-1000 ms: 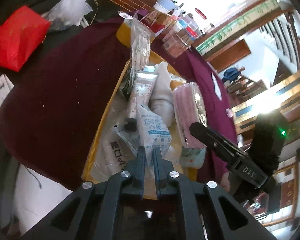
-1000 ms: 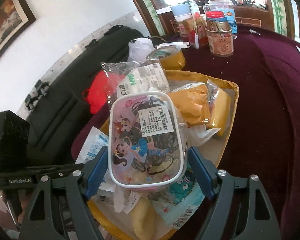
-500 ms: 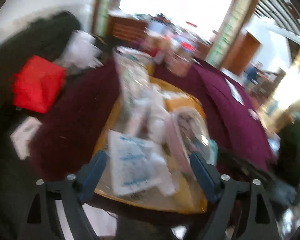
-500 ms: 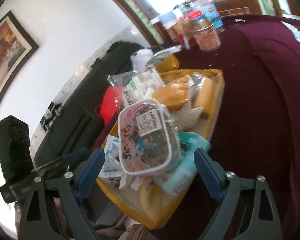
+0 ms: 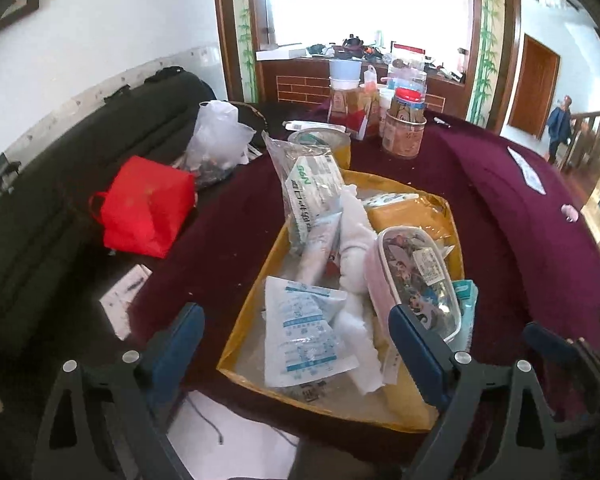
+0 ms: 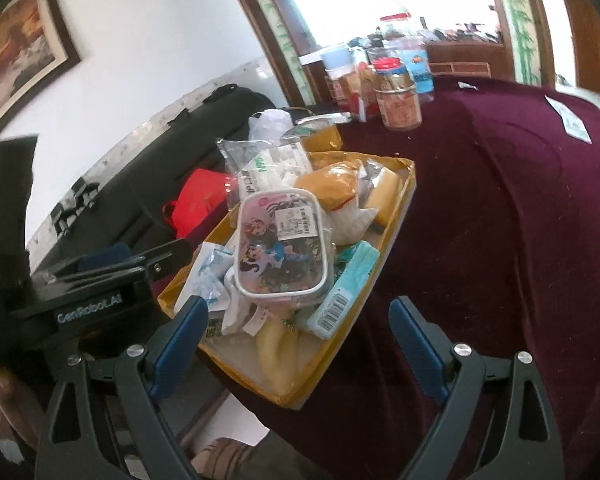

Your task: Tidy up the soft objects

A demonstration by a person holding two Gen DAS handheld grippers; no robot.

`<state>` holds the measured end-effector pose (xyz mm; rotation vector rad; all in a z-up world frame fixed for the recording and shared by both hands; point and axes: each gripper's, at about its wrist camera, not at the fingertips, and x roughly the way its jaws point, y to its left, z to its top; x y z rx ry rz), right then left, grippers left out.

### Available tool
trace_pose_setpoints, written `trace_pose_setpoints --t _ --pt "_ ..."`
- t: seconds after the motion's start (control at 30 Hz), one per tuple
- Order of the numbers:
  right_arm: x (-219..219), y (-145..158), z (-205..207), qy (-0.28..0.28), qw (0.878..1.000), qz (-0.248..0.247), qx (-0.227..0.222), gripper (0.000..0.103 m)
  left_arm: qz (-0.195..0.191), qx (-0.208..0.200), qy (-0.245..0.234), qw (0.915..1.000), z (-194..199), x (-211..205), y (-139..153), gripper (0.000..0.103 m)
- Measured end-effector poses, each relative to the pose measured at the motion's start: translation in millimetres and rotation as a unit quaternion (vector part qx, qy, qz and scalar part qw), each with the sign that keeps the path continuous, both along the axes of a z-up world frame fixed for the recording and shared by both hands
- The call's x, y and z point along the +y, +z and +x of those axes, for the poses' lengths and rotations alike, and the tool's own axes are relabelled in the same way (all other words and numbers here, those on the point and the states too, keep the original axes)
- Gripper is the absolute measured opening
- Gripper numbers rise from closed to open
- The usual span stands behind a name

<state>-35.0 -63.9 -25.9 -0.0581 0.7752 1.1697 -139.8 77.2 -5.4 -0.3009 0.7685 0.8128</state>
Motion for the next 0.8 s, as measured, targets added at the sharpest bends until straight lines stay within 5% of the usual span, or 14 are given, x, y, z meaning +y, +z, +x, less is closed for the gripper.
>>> trace_pose_setpoints --t 0.8 --pt "14.0 -11.9 -14.1 0.035 0.999 -0.014 0.004 0.092 0.031 0.02 0.01 0.9993 -0.2 0.3 -1.1 0.099"
